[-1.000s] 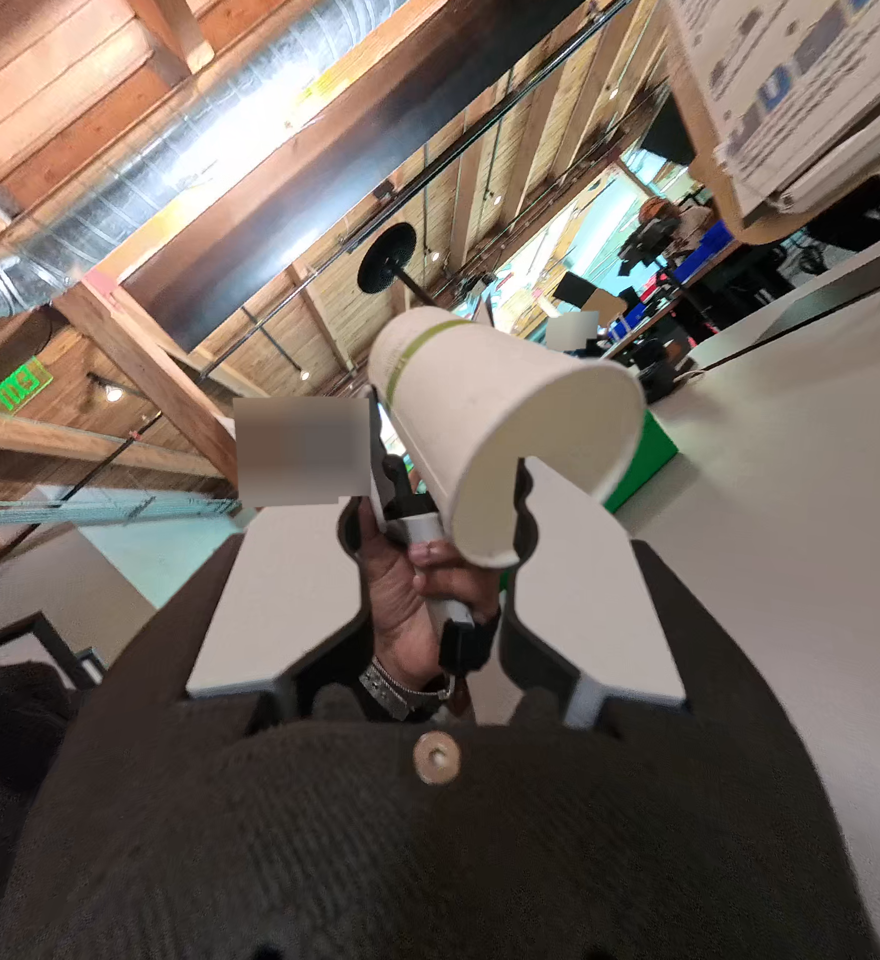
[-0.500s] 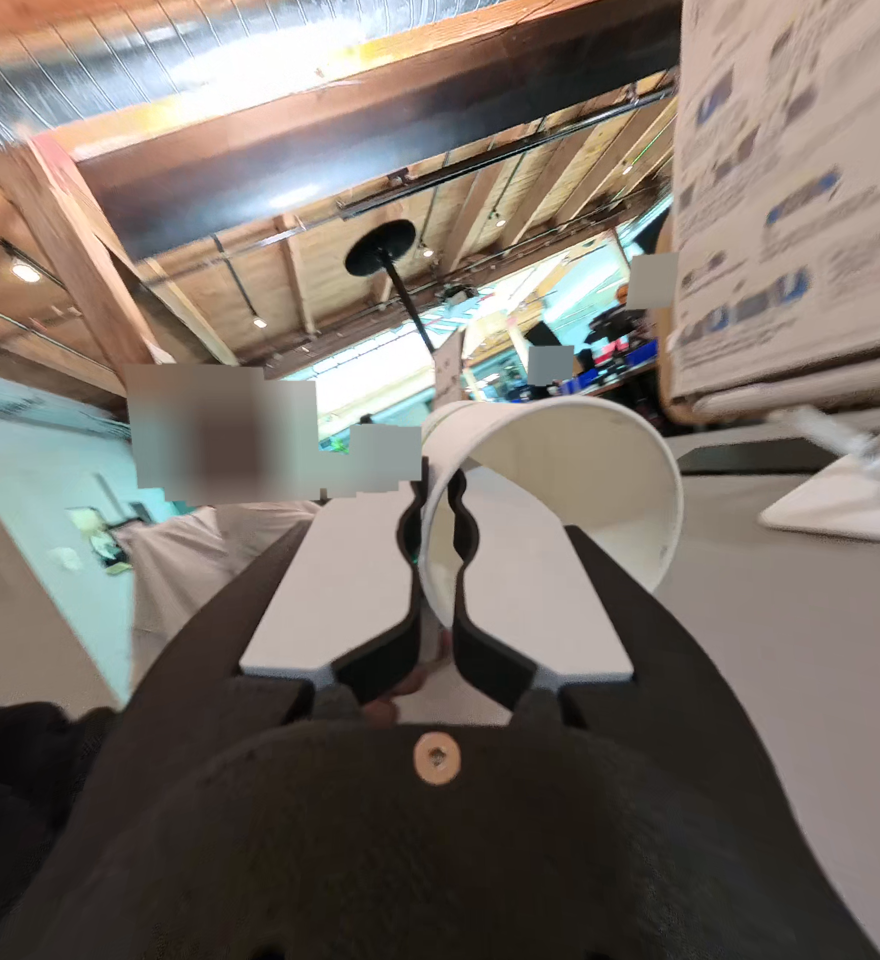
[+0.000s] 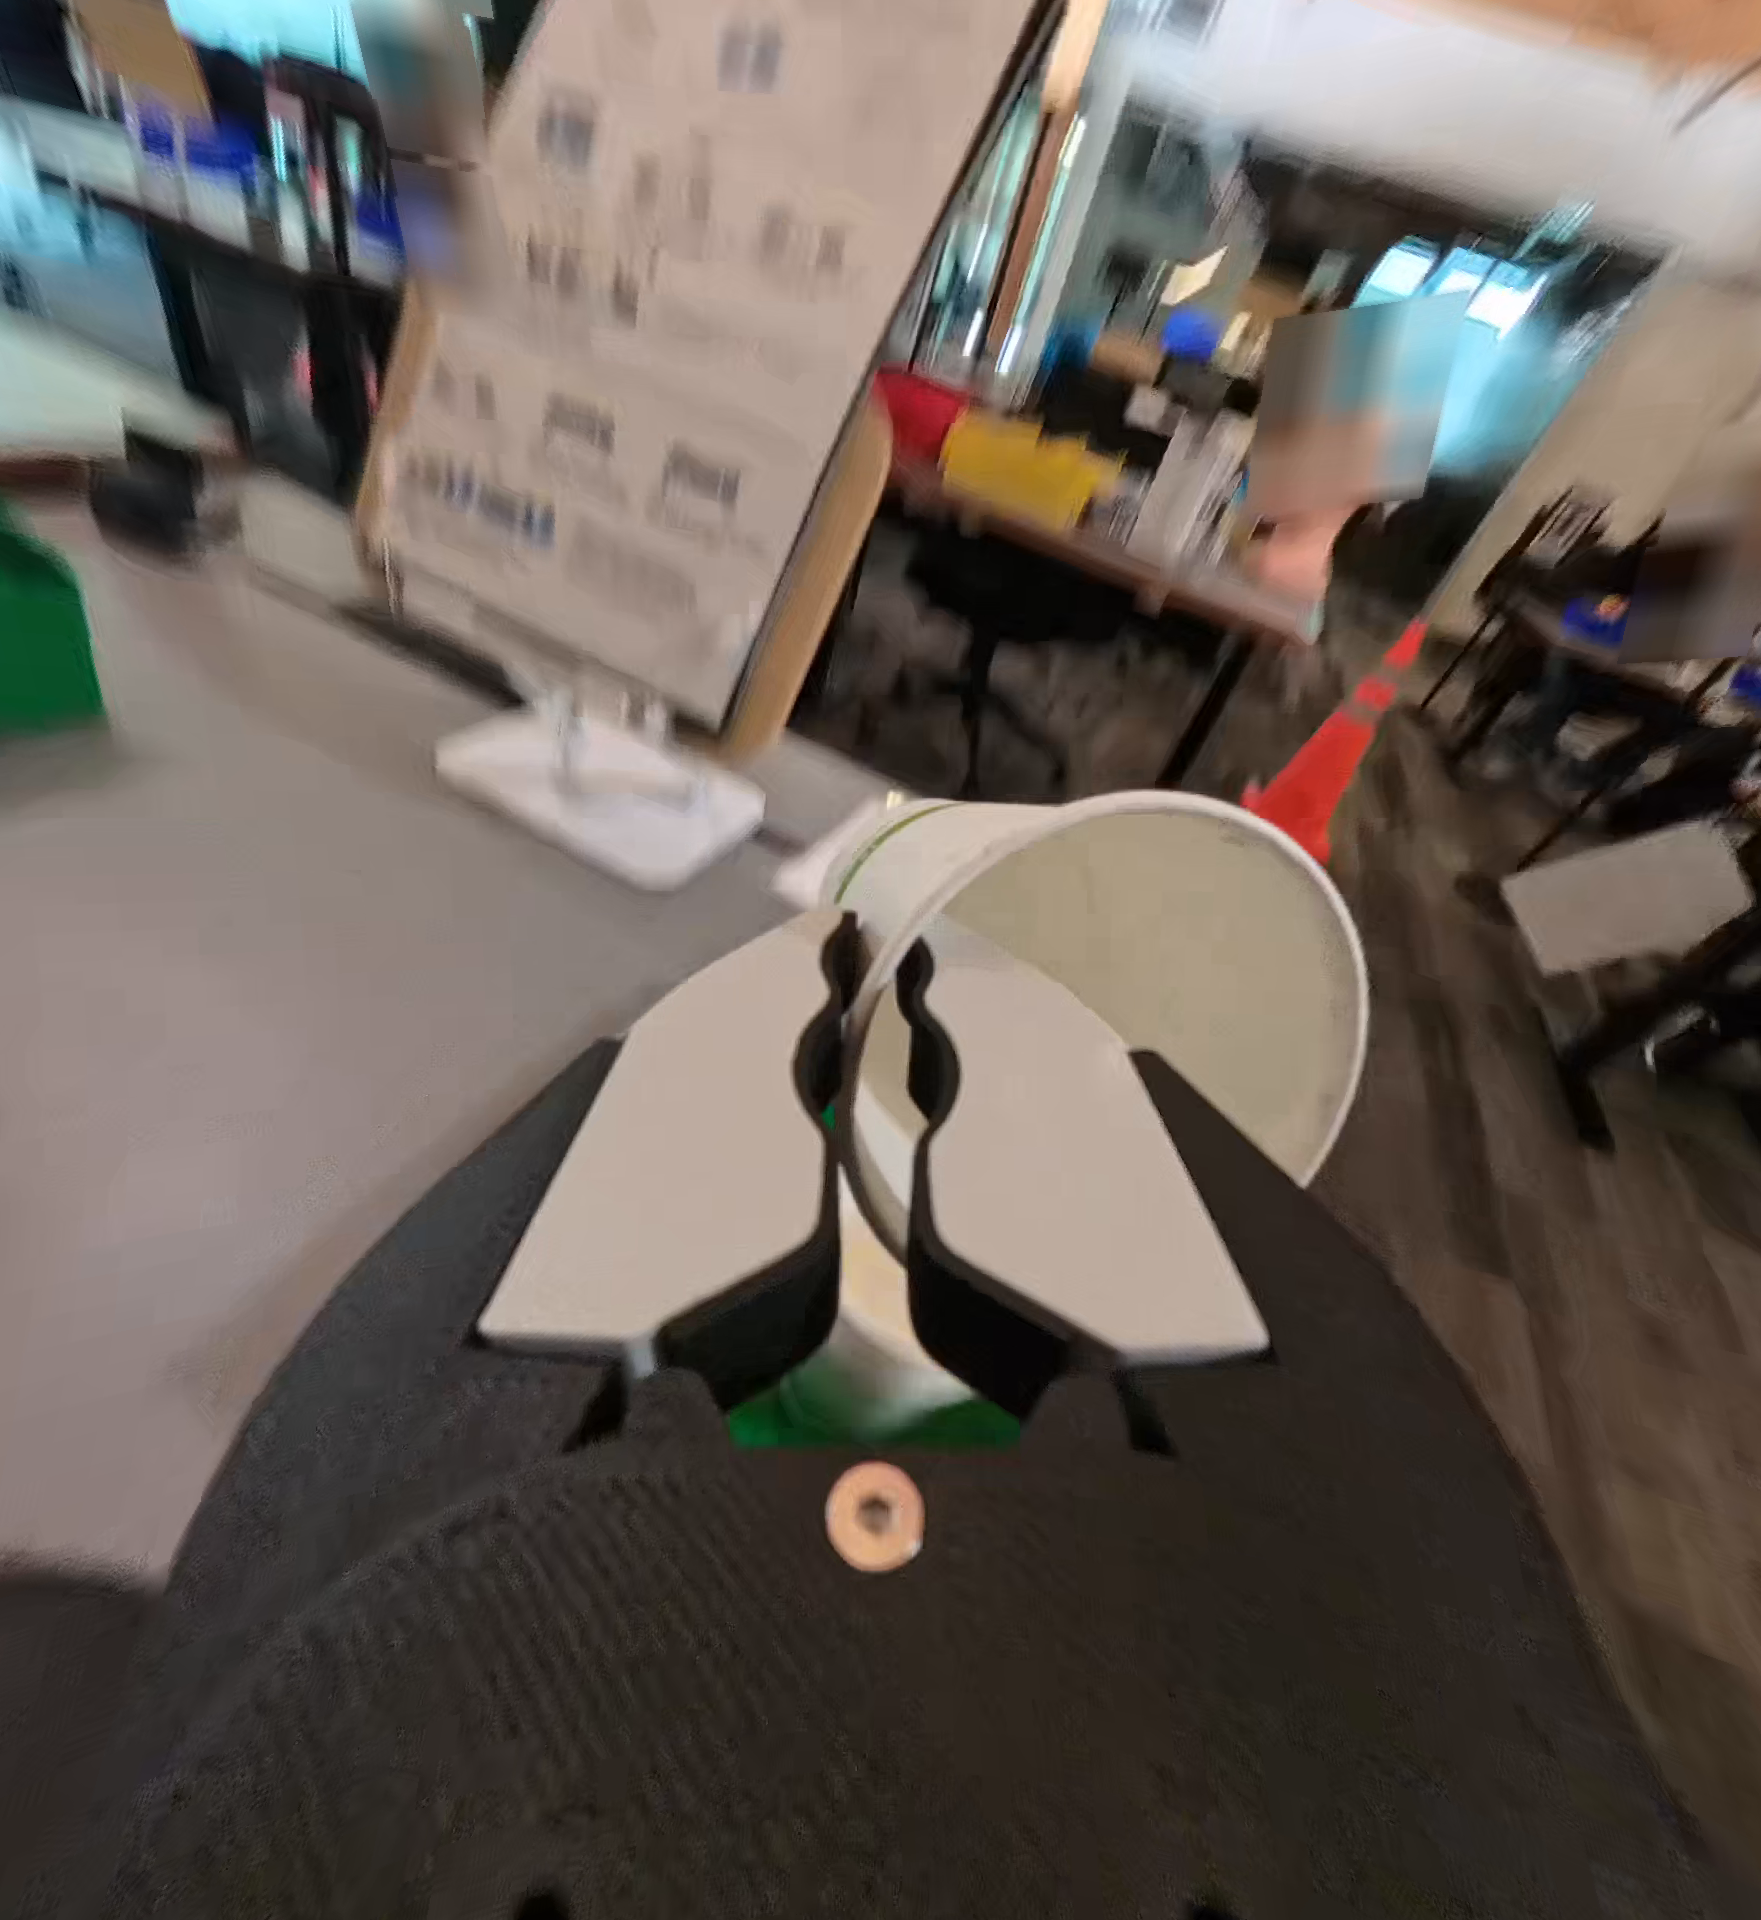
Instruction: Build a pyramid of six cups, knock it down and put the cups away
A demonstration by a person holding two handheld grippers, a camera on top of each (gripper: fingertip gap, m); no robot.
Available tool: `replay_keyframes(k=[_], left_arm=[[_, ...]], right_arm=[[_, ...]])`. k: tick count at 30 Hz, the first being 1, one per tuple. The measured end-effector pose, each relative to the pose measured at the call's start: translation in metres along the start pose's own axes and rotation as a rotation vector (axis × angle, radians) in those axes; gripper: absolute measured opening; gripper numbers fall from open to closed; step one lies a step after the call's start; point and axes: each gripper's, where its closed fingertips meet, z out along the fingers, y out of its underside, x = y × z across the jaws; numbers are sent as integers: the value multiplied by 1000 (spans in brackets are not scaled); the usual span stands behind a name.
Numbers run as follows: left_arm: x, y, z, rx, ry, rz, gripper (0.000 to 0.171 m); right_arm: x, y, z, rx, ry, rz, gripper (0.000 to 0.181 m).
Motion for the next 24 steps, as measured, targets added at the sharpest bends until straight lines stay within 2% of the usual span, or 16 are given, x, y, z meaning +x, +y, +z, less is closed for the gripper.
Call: replay_keyframes(k=[2,5,9,12,15,21,24], left_arm=[[-2,2,0,9,-24,19,45],[-4,-5,-2,82,-78,49,39],[-1,-5,9,63,-60,15,40],[1,-8,12,62,-64,24,41],[1,-11,12,75,-58,27,41],[1,-17,20,76,2,5,41],[4,-25,26,93,32,-1,41]], right_arm=[[5,36,-10,-121,27,-58,7],[7,67,-20,-188,63,-105,7],[3,65,-7,-221,31,-155,7],[1,78,10,-367,-8,-208,7],[8,91,20,-519,14,-283,7],[-7,112,24,-727,-66,-228,7],[-13,120,28,-771,-66,-157,8]])
